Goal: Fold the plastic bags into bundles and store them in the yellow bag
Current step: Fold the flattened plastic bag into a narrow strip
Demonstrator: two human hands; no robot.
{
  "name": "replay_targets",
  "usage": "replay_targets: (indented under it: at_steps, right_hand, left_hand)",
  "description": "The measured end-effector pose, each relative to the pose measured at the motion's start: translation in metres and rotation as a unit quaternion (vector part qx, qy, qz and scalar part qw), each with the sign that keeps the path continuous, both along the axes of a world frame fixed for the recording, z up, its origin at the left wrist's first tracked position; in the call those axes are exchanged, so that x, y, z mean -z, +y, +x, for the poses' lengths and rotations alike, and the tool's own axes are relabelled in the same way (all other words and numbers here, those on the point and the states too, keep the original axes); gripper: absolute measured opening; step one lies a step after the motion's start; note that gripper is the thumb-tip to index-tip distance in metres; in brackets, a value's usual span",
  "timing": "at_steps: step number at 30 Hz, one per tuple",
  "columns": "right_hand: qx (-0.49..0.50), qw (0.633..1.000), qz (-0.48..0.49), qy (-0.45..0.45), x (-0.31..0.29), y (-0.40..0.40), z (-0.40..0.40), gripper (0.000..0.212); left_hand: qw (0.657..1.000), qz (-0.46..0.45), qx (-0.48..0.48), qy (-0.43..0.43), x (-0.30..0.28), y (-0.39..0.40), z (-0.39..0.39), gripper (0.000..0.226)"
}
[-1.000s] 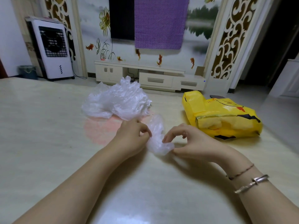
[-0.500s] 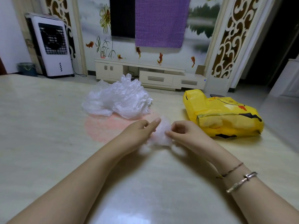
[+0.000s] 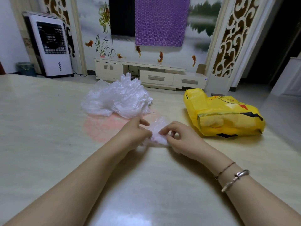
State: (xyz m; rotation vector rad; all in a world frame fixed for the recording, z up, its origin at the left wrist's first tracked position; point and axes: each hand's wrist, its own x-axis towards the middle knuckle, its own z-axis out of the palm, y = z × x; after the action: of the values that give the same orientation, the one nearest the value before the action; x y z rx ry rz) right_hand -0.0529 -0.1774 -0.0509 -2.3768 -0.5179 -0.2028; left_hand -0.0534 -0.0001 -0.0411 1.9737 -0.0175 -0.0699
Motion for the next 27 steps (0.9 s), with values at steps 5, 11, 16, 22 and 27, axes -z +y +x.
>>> replay_targets:
  at_steps: [5, 11, 16, 22, 27]
  right_hand:
    - [-0.015, 0.991, -0.126, 0.036, -0.002, -0.006, -0.007, 0.043]
    - [0.007, 0.995, -0.089, -0.04, 0.002, 0.003, -0.001, 0.021]
    - [0.014, 1.0, 0.002, -0.009, -0.003, -0.002, -0.004, 0.007]
    - [0.039, 0.984, 0.16, 0.071, -0.002, -0.002, 0.009, 0.023]
    - [0.104, 0.977, 0.167, 0.081, 0.005, 0.005, 0.019, 0.023]
  left_hand:
    - [0.999, -0.039, 0.001, 0.016, -0.006, 0.006, -0.003, 0.035]
    - [0.981, 0.13, 0.08, -0.12, -0.002, 0.009, -0.008, 0.047]
    - [0.985, 0.063, 0.075, -0.141, 0.002, 0.0, -0.007, 0.017]
    - [0.999, -0.033, 0.025, -0.02, -0.001, 0.0, -0.005, 0.015]
    - [0.992, -0.118, -0.006, 0.046, -0.001, -0.01, 0.0, 0.009]
